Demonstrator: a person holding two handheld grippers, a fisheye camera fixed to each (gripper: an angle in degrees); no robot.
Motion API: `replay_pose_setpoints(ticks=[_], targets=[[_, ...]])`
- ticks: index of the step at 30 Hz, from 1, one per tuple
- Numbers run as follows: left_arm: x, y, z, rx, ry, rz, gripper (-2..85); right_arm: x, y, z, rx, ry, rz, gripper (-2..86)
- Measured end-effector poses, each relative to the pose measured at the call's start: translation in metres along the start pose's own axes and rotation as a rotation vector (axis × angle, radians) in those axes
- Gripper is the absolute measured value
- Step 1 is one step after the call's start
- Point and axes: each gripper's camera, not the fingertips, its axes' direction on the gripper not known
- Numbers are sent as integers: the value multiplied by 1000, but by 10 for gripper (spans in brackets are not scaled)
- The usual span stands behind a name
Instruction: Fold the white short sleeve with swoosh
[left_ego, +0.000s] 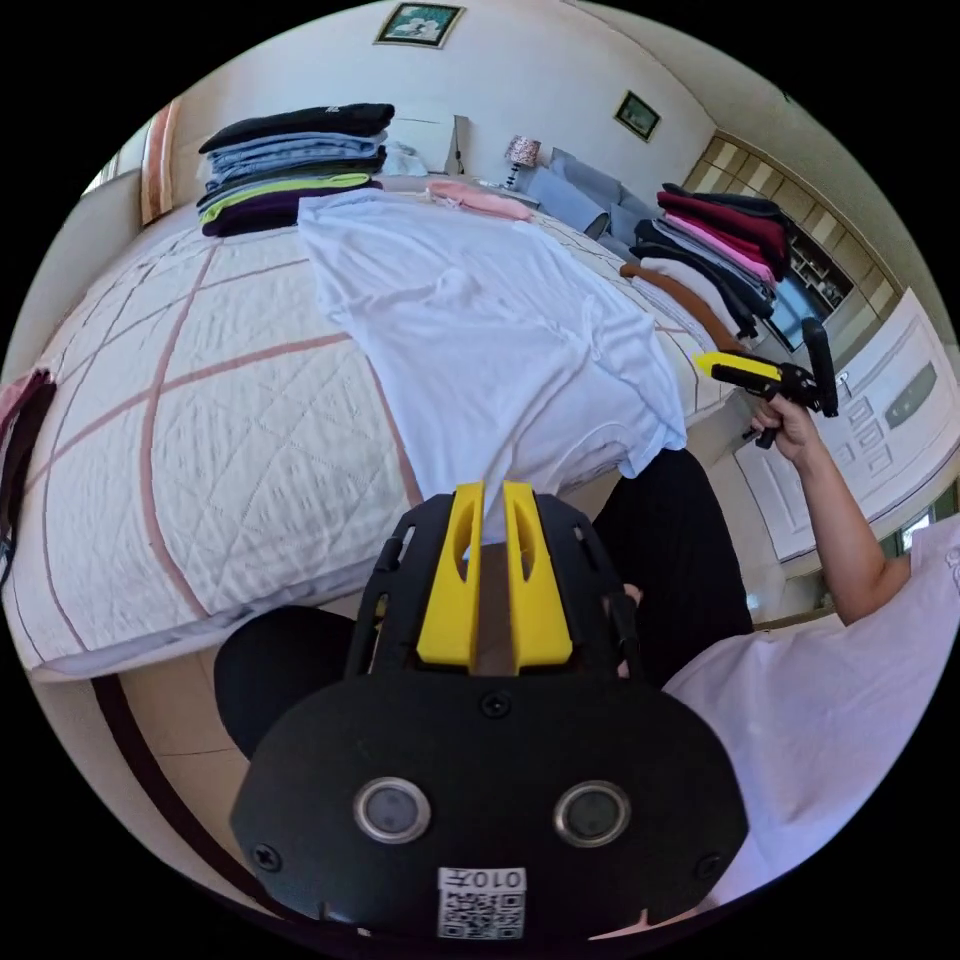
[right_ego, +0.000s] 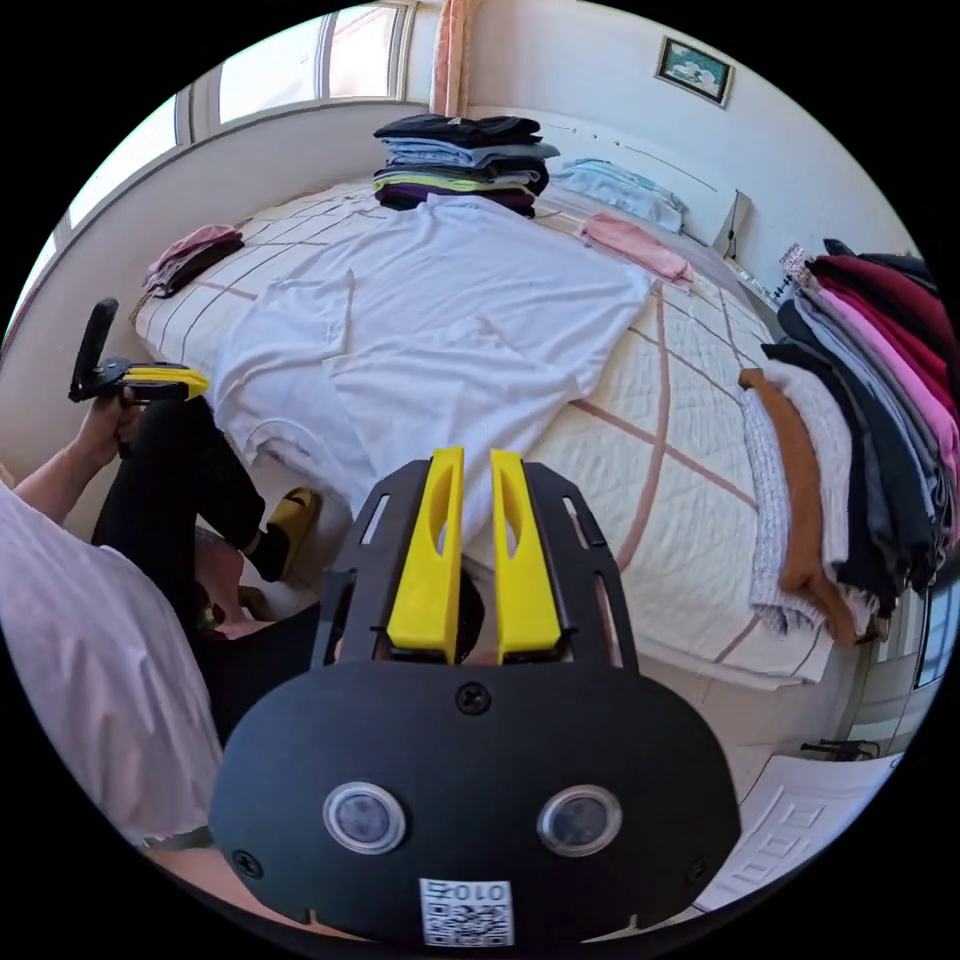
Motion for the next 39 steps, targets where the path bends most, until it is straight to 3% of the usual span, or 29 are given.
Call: replay_pose_setpoints(ticks=[6, 10, 13, 23, 27, 35, 39], targets=[[-10, 16, 30, -120, 216, -143, 85, -54, 28, 30, -152, -160, 36, 61], [-22, 14, 47, -132, 245, -221, 110, -66, 21, 45, -225, -15, 58, 86], [-26, 6, 49, -109, 260, -224, 116, -65, 4, 57, -259, -97, 70, 95], [-24, -8, 44, -112, 314, -246, 29, -37, -39, 90, -395, -152, 198, 49], [-19, -8, 21, -47, 351, -215, 10, -27, -38, 70, -367, -160, 223, 40], [8, -17, -63, -62, 438, -100, 4, -8, -26, -36, -340, -311, 50, 36], [17, -77, -115, -112, 418, 34, 4, 22, -57, -70, -303, -341, -48, 36]])
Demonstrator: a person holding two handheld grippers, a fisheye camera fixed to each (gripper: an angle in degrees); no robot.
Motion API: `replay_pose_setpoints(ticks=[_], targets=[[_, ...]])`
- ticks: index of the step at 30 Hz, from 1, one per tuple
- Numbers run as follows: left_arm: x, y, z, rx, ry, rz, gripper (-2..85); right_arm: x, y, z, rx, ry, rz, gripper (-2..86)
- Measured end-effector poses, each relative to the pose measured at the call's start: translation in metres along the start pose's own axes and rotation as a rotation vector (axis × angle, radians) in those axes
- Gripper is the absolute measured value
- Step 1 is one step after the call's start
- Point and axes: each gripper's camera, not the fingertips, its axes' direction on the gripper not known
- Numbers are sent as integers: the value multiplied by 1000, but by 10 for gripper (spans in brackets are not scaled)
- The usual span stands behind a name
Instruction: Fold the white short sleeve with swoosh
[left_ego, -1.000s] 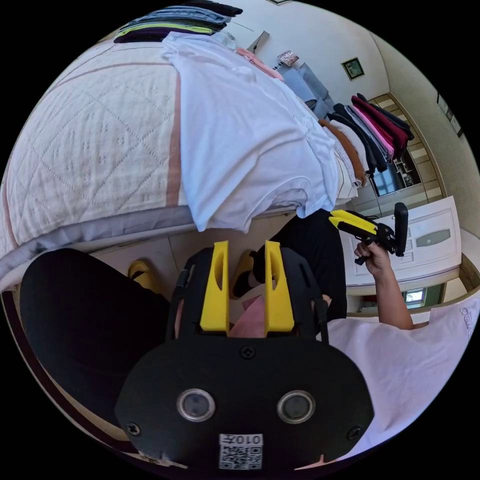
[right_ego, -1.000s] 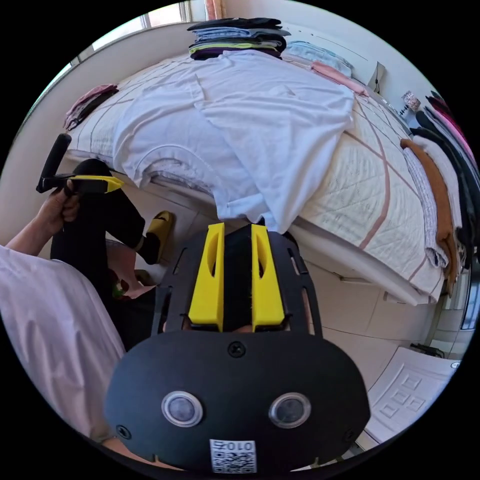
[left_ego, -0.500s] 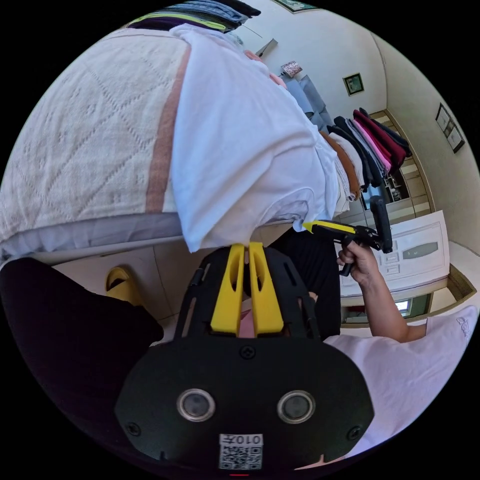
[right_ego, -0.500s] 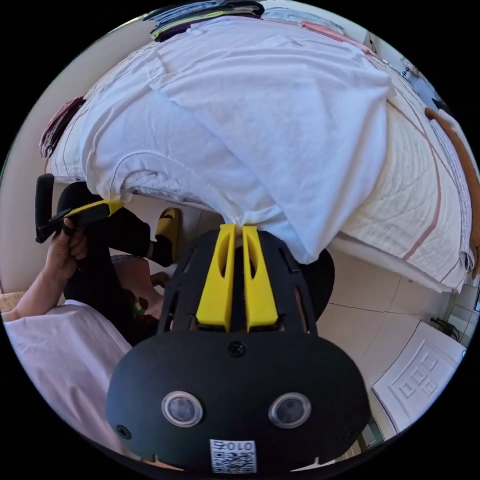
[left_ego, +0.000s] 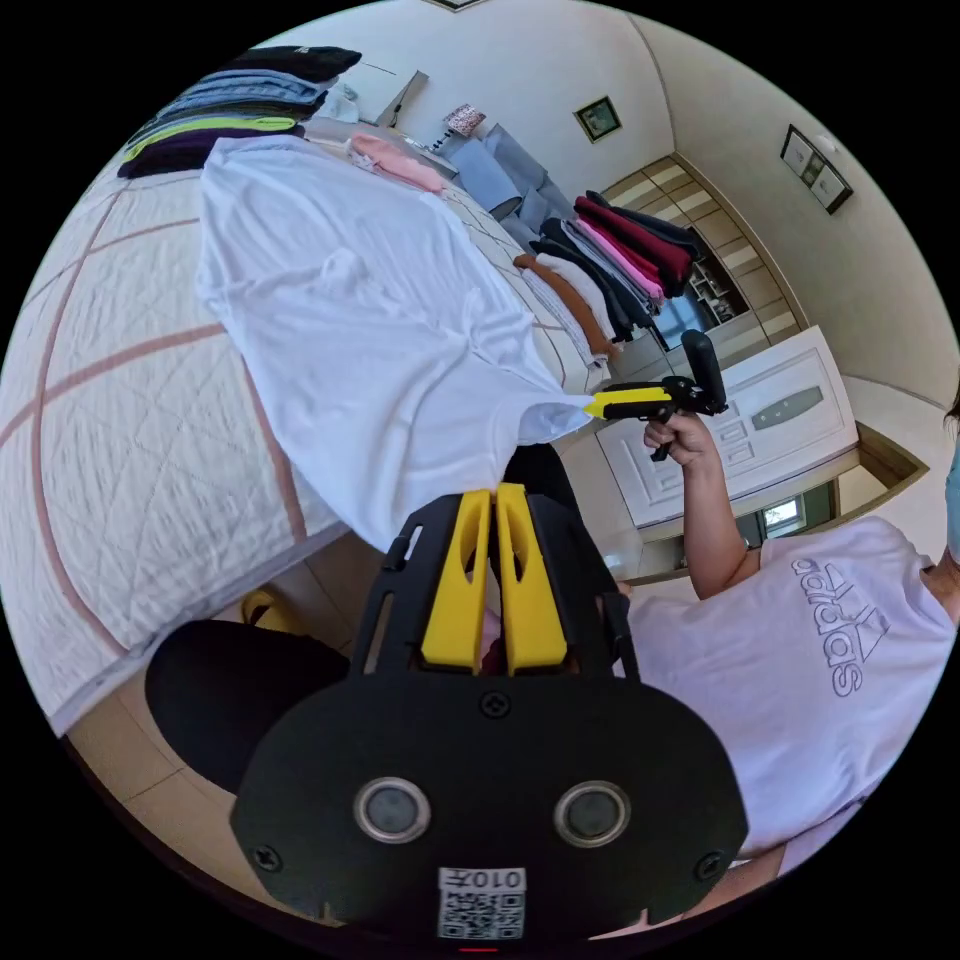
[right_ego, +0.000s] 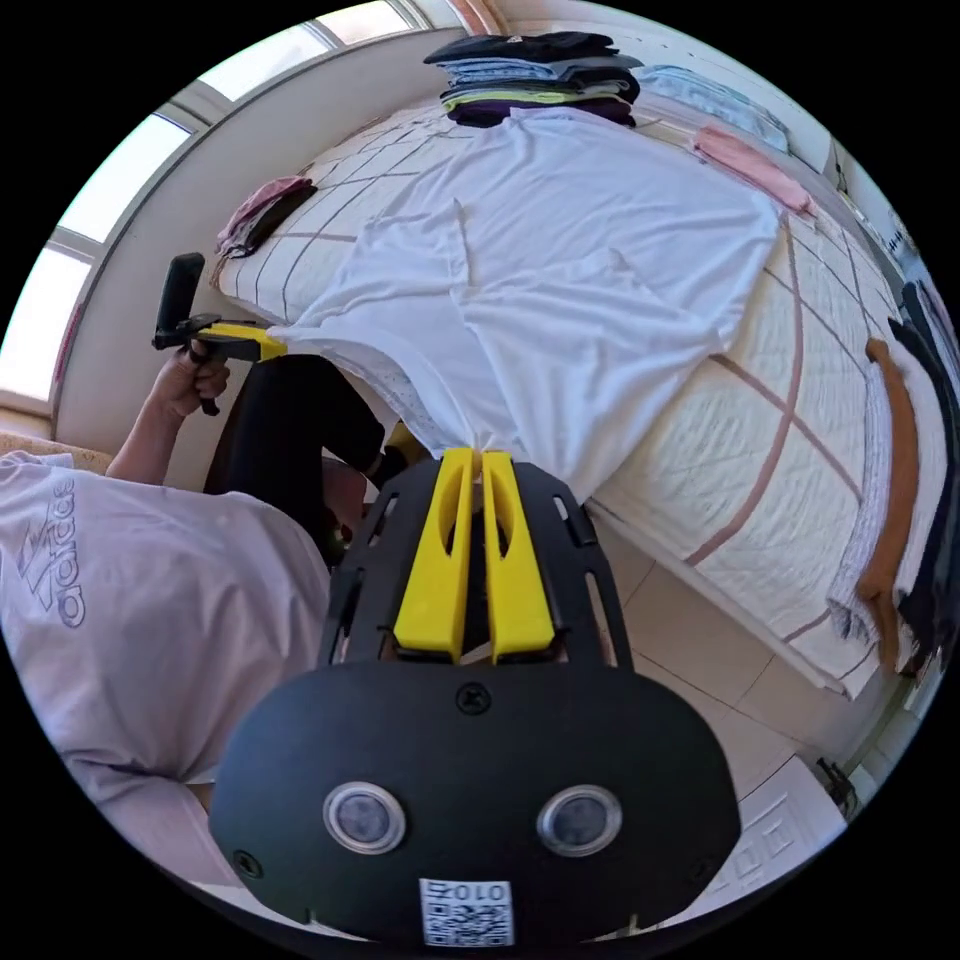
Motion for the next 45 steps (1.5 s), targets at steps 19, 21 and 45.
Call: replay_pose_setpoints(ticks=[19, 21, 45], targets=[[-10, -73, -87, 259, -364, 79, 115, 79, 51, -37, 488, 53, 37, 130], [-12, -59, -78, 227, -342, 54, 124, 62, 55, -20, 439, 90, -3, 147], [-31, -109, -18, 65, -155, -157, 53, -18, -27, 22, 261, 369, 80, 125]])
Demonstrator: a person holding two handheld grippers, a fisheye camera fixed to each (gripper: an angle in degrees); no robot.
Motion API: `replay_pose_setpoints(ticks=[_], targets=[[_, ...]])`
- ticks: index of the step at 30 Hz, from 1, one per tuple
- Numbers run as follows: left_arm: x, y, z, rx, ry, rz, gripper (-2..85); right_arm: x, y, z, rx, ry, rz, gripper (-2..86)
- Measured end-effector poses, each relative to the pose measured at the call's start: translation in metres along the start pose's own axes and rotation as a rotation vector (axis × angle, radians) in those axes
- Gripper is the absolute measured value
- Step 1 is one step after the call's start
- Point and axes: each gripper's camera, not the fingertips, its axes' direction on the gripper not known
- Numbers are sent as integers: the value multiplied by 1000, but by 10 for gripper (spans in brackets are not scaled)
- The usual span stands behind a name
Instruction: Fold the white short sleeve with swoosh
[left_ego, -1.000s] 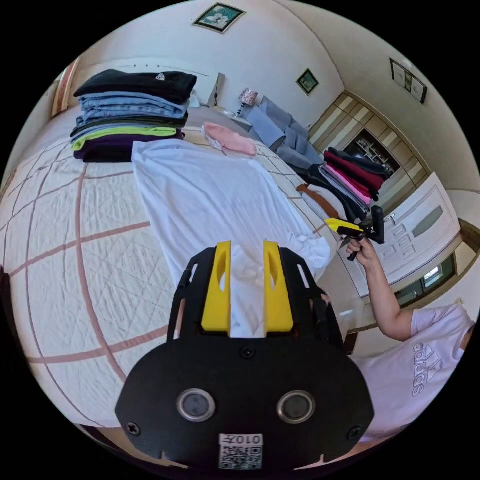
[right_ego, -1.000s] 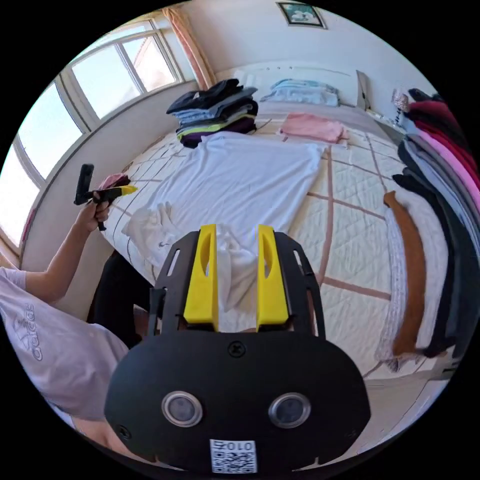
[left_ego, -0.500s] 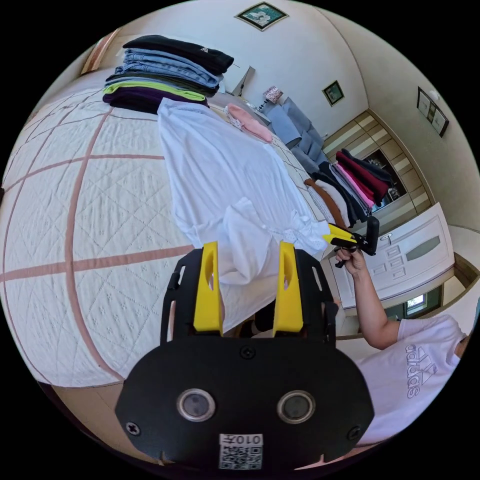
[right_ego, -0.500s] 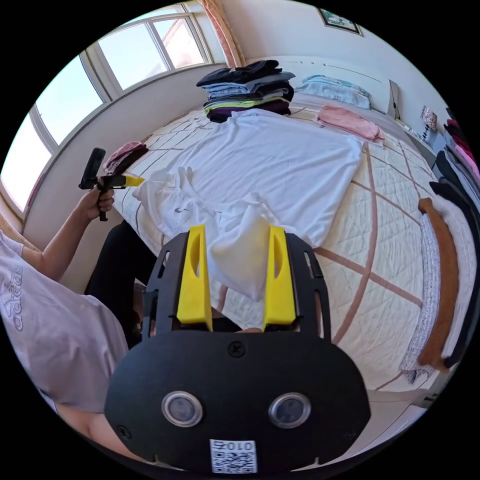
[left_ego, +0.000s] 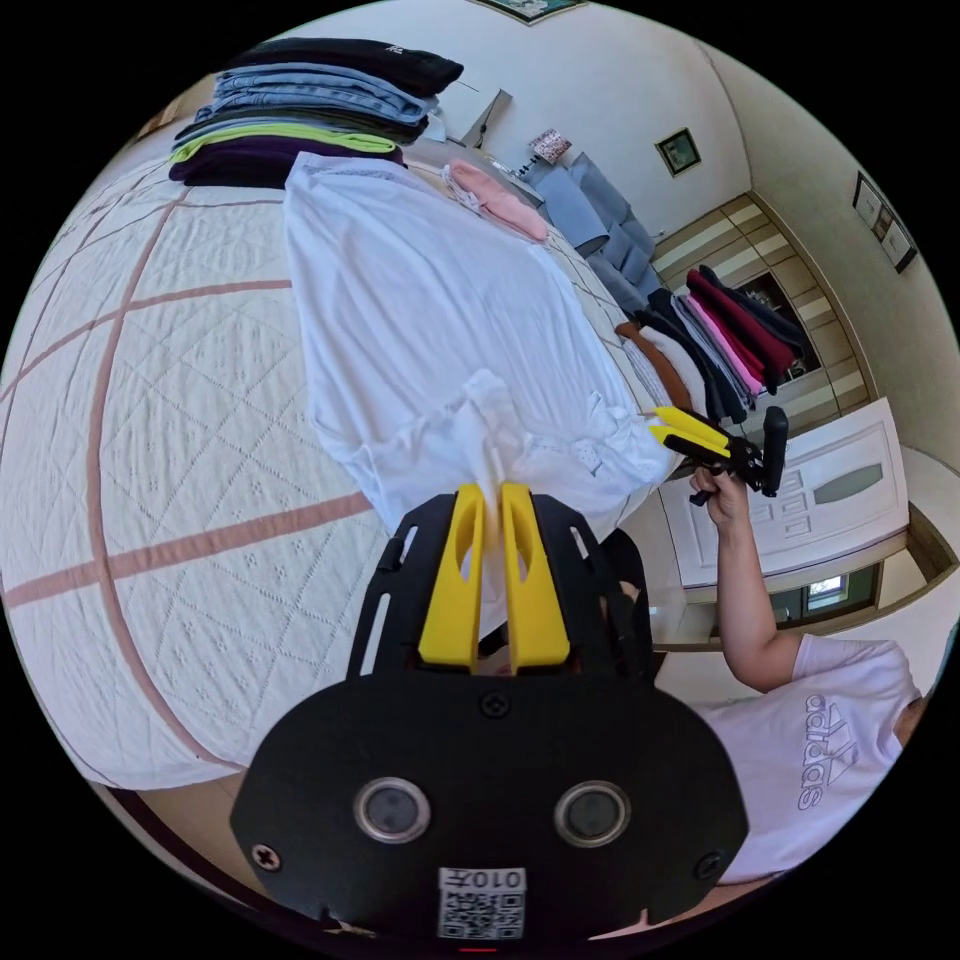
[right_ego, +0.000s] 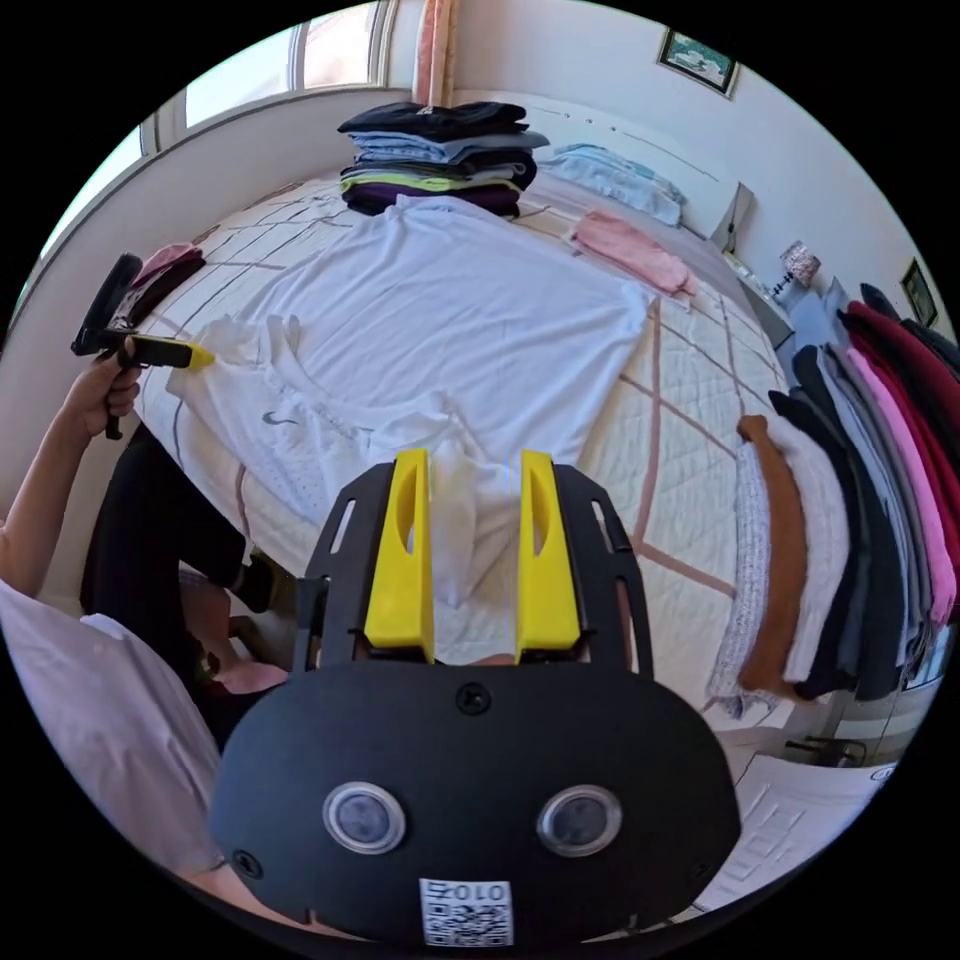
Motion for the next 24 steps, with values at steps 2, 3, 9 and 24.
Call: replay_pose_setpoints(ticks=[2, 3, 9, 24], targets=[[1, 9, -2, 15, 13, 20, 48, -15, -3, -11, 30, -10, -35, 124], [3, 14, -2, 25, 30, 31, 46, -20, -5, -13, 35, -18, -52, 124], [2, 24, 0, 21, 41, 61, 71, -52, -23, 27, -167, 38, -188, 124], [17, 30, 18, 38, -18, 138, 16, -16, 7, 36, -116, -114, -48, 72]])
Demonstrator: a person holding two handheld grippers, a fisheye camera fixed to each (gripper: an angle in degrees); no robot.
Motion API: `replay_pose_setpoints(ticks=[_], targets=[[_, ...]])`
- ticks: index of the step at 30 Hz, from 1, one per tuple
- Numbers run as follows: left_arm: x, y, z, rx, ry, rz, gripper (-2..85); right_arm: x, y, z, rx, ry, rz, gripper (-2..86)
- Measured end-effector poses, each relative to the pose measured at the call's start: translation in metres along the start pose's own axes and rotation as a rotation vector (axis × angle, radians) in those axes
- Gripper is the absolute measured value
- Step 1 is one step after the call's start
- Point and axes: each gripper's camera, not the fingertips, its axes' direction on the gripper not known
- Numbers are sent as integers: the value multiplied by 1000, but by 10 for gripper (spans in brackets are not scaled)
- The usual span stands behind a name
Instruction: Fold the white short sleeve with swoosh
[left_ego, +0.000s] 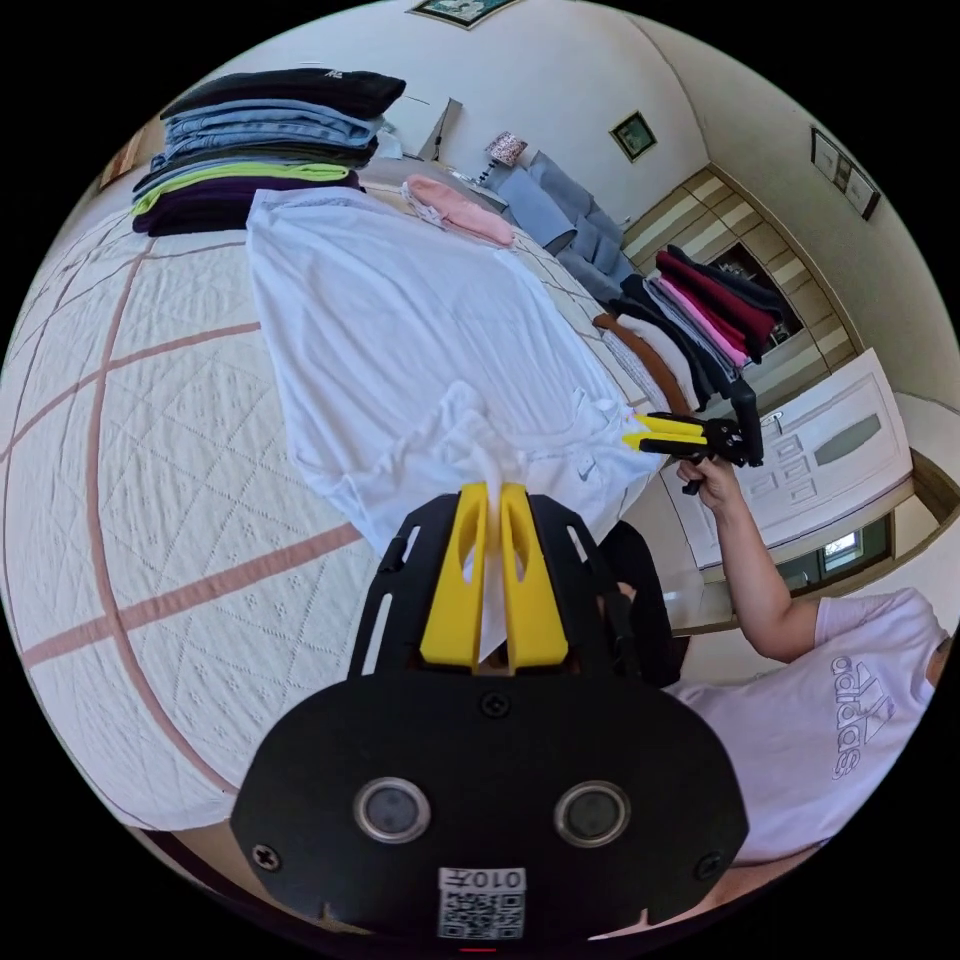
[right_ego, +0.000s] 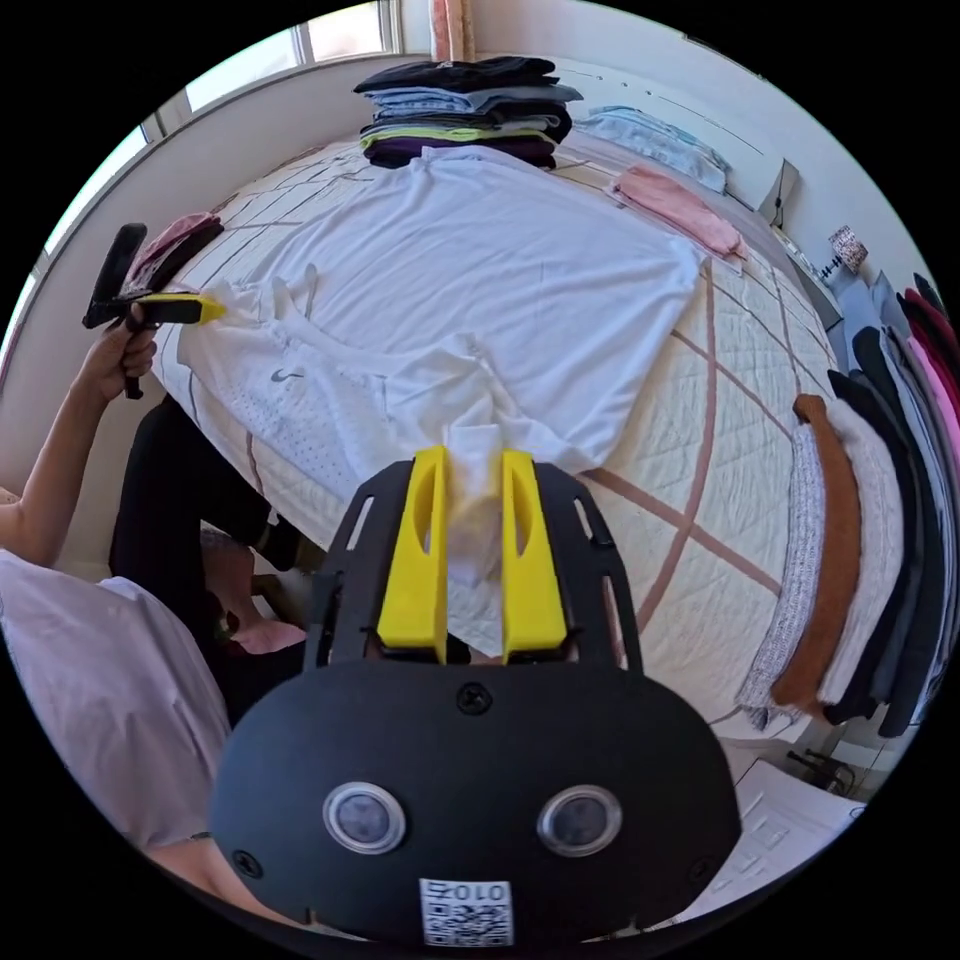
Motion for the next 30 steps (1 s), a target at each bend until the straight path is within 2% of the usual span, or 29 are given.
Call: replay_pose_setpoints(ticks=[5, 9, 13, 14, 17, 22, 26, 30], targets=[[31, 20, -21, 90, -79, 174, 4, -12, 21, -39, 177, 72, -93, 45], [51, 13, -57, 221, -128, 325, 1, 6, 17, -75, 290, 32, -181, 42], [47, -22, -71, 346, -188, 394, 1, 63, -7, -100, 524, -53, -107, 40], [43, -30, -68, 348, -199, 393, 1, 79, -25, -91, 532, -66, -69, 40], [8, -81, -26, 276, -247, 327, 4, 114, -86, -38, 388, -60, 35, 42], [-83, -137, 70, 31, -206, 75, 29, 151, -150, 60, 65, -106, 151, 50], [-90, -127, 78, 38, -178, 78, 77, 161, -132, 53, 107, -108, 185, 74], [-69, -74, 23, 251, -272, 41, 100, 161, -88, 10, 218, -34, 214, 78]])
